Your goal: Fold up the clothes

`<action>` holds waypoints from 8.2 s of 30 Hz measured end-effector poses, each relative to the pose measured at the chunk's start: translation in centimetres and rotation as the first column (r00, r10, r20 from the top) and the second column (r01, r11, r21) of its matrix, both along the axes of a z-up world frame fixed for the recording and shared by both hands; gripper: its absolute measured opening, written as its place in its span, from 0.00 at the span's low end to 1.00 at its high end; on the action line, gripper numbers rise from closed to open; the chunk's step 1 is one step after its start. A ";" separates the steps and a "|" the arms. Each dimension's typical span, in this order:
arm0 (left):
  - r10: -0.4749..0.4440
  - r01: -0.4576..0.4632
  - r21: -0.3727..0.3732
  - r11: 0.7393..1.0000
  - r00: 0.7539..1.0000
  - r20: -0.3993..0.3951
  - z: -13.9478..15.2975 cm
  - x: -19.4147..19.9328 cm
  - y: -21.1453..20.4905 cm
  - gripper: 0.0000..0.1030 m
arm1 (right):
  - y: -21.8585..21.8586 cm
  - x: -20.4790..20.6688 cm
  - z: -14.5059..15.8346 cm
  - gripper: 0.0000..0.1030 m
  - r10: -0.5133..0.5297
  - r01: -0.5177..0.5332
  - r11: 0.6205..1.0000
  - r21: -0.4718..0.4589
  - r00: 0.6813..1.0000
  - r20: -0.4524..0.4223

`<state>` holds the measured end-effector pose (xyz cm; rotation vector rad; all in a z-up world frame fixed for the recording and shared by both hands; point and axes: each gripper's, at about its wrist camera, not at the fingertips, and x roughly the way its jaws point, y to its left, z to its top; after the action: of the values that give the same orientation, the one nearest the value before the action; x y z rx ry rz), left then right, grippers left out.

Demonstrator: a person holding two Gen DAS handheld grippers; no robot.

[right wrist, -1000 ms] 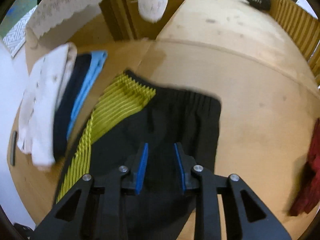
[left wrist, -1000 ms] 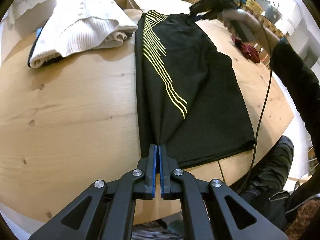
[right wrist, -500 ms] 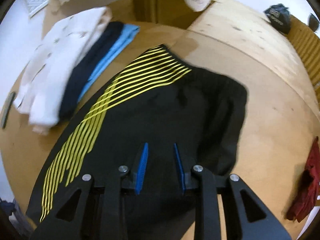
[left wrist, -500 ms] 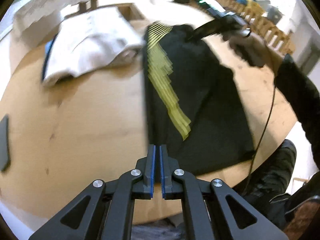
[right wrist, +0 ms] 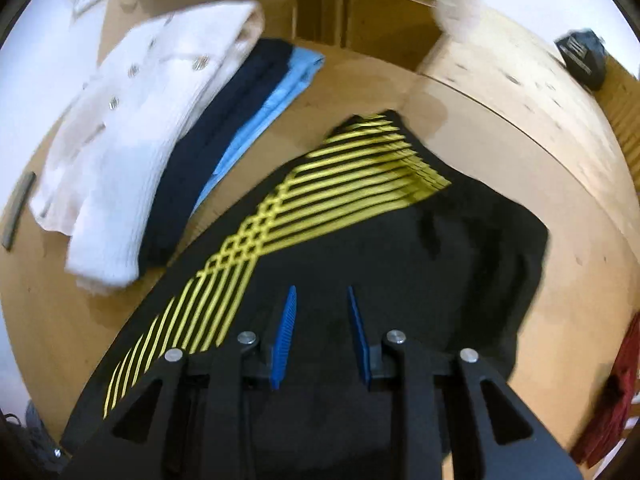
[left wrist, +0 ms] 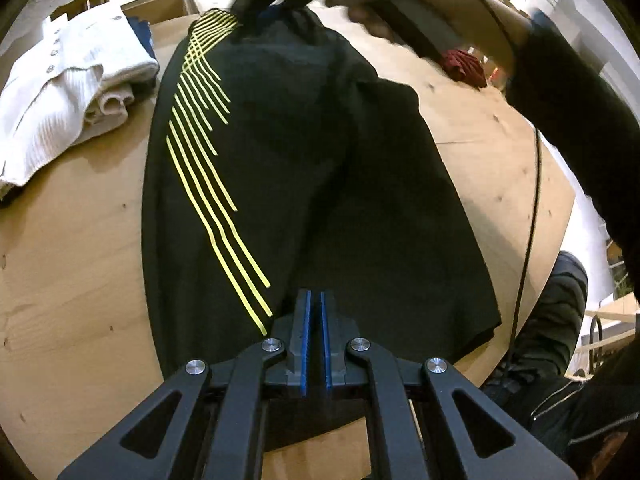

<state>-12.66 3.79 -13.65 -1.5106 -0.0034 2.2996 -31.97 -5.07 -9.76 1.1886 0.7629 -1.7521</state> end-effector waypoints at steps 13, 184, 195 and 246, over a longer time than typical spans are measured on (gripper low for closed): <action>-0.003 0.003 0.030 1.000 1.000 -0.005 0.3 -1.6 0.2 0.05 | -4.7 -1.2 3.6 0.25 -0.027 0.035 0.990 -0.137 0.998 0.065; 0.026 -0.047 0.112 0.993 0.983 0.179 1.0 1.2 -3.0 0.05 | 18.1 1.9 10.2 0.08 -0.191 0.275 0.941 -0.198 0.913 0.361; 0.070 -0.102 0.497 0.861 0.994 0.082 6.8 3.0 -5.3 0.04 | 23.3 0.5 15.2 0.08 -0.146 0.408 0.820 -0.402 0.827 0.543; 0.060 -0.089 0.283 0.955 0.992 0.112 2.1 -24.9 -7.7 0.42 | 3.0 -24.4 14.7 0.27 -0.119 0.279 0.925 -0.256 0.856 0.502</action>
<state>-37.55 -3.89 -11.59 -1.4940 -0.4120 2.1615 -56.37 -2.04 4.91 1.4297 0.0495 -1.5666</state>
